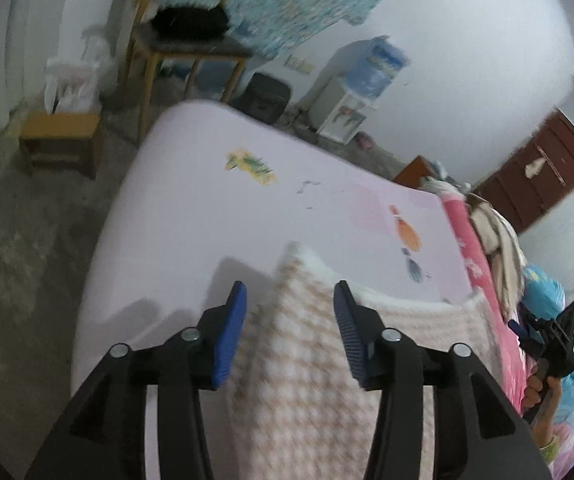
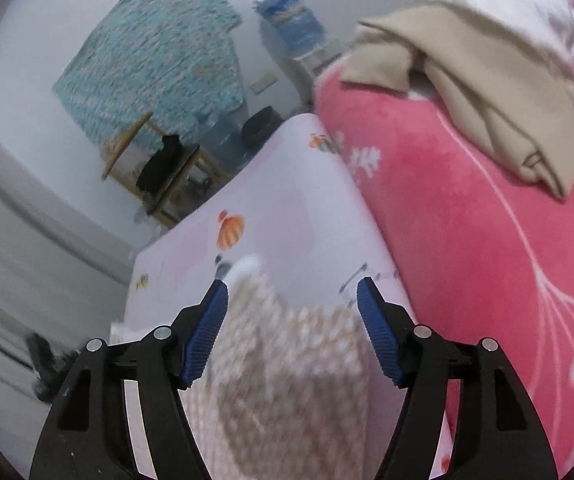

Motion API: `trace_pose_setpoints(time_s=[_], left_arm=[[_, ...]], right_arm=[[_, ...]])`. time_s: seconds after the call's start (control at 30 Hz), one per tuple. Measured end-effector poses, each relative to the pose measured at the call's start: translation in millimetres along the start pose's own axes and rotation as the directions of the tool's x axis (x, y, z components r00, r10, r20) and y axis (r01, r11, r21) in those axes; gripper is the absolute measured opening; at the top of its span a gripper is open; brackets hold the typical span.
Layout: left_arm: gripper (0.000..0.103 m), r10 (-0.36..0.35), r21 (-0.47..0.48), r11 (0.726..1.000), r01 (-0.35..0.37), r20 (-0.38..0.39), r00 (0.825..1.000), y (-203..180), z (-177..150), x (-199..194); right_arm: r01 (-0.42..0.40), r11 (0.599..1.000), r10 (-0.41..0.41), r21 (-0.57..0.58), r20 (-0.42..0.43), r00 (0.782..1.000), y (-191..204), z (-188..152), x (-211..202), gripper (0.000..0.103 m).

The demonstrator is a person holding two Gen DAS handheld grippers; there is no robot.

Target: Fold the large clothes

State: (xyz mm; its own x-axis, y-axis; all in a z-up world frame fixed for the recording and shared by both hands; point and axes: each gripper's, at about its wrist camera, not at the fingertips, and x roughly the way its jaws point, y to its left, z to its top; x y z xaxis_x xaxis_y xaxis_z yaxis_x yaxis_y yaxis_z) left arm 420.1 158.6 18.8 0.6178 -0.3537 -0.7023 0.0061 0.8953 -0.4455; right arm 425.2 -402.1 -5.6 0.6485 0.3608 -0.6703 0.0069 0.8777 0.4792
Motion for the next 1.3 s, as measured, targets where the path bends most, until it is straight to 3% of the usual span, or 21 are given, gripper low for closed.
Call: trace_pose_setpoints(time_s=[0.13,0.33,0.47,0.67,0.87,0.93,1.03,1.23,1.3], left_arm=[[0.070,-0.011,0.123,0.992,0.002,0.072,0.997,-39,-32,-56],[0.094,-0.039,0.289,0.957,0.010,0.093,0.995,-97,-111,-119],[0.098,-0.020,0.289,0.957,-0.020,0.135,0.991,-117,-161,-142],[0.098,0.100,0.231,0.964,-0.134,0.154,0.983,-135,-213,-148],[0.098,0.232,0.278,0.917,-0.286,0.212,0.949,-153,-235,-150],[0.098,0.301,0.297,0.882,-0.366,0.244,0.922,-162,-241,-150],[0.098,0.357,0.325,0.841,-0.432,0.265,0.896,-169,-248,-149],[0.098,0.397,0.322,0.828,-0.458,0.240,0.886,-174,-254,-143],[0.098,0.391,0.302,0.839,-0.453,0.243,0.888,-174,-257,-147]], right_arm=[[0.036,0.988,-0.032,-0.152,0.032,0.999,43,-46,-39,0.080],[0.100,0.939,-0.082,-0.330,0.067,0.994,102,-136,-96,0.091],[0.154,0.893,-0.113,-0.423,0.122,0.986,132,-197,-126,0.095],[0.288,0.820,-0.228,-0.494,0.180,0.957,152,-257,-134,0.095],[0.328,0.828,-0.254,-0.455,0.218,0.942,149,-272,-144,0.095],[0.339,0.832,-0.261,-0.440,0.228,0.938,148,-274,-147,0.095],[0.346,0.838,-0.264,-0.422,0.243,0.934,149,-275,-150,0.095],[0.359,0.833,-0.263,-0.420,0.270,0.926,157,-284,-157,0.095],[0.366,0.834,-0.280,-0.413,0.256,0.925,157,-285,-154,0.095]])
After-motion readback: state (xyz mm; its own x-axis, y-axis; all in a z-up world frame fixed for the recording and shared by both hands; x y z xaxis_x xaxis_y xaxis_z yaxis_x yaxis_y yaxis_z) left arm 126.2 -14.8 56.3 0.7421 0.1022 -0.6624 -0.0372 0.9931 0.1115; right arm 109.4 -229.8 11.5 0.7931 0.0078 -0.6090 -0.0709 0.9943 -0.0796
